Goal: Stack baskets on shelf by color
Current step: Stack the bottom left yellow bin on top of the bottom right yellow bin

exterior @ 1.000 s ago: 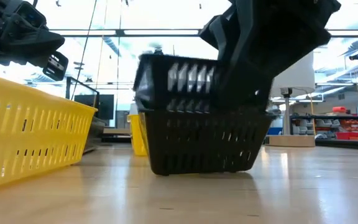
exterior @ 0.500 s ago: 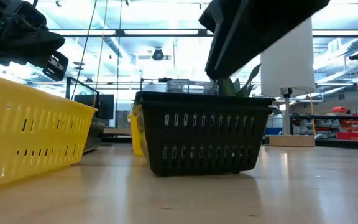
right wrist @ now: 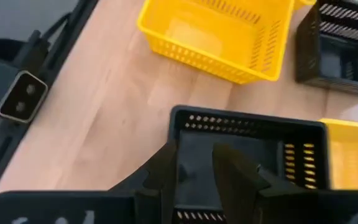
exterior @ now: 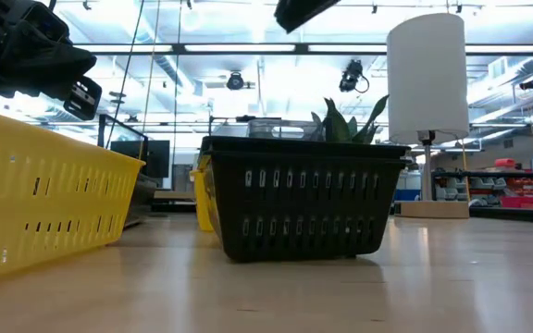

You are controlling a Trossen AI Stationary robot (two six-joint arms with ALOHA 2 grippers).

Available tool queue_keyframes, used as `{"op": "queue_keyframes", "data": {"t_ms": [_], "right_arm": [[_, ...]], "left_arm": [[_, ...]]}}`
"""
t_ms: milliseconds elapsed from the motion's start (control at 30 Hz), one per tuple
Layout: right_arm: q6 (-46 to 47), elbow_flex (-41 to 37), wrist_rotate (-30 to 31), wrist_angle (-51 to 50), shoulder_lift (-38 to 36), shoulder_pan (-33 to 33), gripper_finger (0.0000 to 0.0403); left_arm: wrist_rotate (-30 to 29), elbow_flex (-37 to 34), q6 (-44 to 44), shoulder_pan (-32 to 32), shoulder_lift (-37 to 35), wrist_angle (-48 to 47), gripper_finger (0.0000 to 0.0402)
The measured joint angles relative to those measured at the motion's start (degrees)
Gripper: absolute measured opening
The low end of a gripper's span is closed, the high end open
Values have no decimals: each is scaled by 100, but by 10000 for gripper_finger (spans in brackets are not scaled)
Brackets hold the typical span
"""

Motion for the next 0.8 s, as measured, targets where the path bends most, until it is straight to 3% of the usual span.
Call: {"op": "queue_keyframes", "data": {"t_ms": [400, 567, 800], "right_arm": [[243, -111, 513, -1143, -301, 15, 108], [560, -947, 599, -1011, -1027, -44, 108], [569, -2519, 596, 172, -2321, -76, 108]], "left_arm": [[0, 0, -1, -1, 2, 4, 33], [0, -2, 1, 1, 0, 10, 31], [0, -1, 1, -1, 0, 1, 38]]}}
